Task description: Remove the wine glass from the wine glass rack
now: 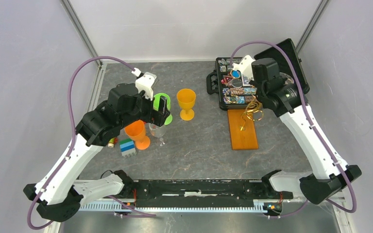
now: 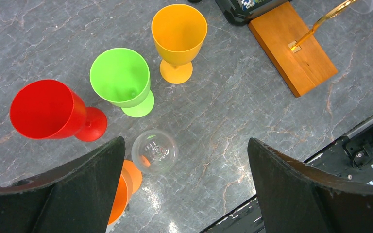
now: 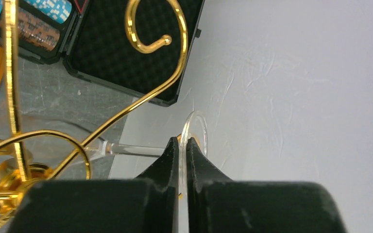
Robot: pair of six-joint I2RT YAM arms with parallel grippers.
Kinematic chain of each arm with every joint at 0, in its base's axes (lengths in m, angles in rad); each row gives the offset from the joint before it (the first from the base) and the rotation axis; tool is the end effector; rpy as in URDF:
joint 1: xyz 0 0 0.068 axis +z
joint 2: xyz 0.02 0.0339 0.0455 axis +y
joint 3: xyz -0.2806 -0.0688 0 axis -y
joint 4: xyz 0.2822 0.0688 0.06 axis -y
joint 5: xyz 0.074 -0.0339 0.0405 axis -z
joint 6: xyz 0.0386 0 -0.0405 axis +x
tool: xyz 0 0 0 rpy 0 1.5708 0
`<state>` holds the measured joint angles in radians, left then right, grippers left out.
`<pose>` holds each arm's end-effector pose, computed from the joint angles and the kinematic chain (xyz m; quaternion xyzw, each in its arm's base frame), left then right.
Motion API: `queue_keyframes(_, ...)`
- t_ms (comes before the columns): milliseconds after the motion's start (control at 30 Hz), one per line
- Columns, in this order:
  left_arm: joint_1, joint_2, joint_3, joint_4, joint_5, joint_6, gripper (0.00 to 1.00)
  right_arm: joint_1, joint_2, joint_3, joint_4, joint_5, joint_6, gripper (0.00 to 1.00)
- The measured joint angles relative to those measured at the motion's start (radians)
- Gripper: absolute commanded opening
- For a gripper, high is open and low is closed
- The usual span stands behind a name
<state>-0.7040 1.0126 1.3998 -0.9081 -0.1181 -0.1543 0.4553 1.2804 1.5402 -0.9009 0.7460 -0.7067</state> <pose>0.1611 -0.1308 0.4577 0.2060 0.8394 -0.1617 0.4762 0.2621 0.0992 0.4516 -0.3203 0.7855 -0.3755 0.3733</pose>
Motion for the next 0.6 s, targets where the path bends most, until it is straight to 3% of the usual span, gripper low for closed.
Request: queue_keyframes(600, 0.000, 0.010, -0.005, 0.006, 0.000, 0.000, 1.00, 0.003, -0.050, -0.034, 0.053, 0.023, -0.032, 0.00)
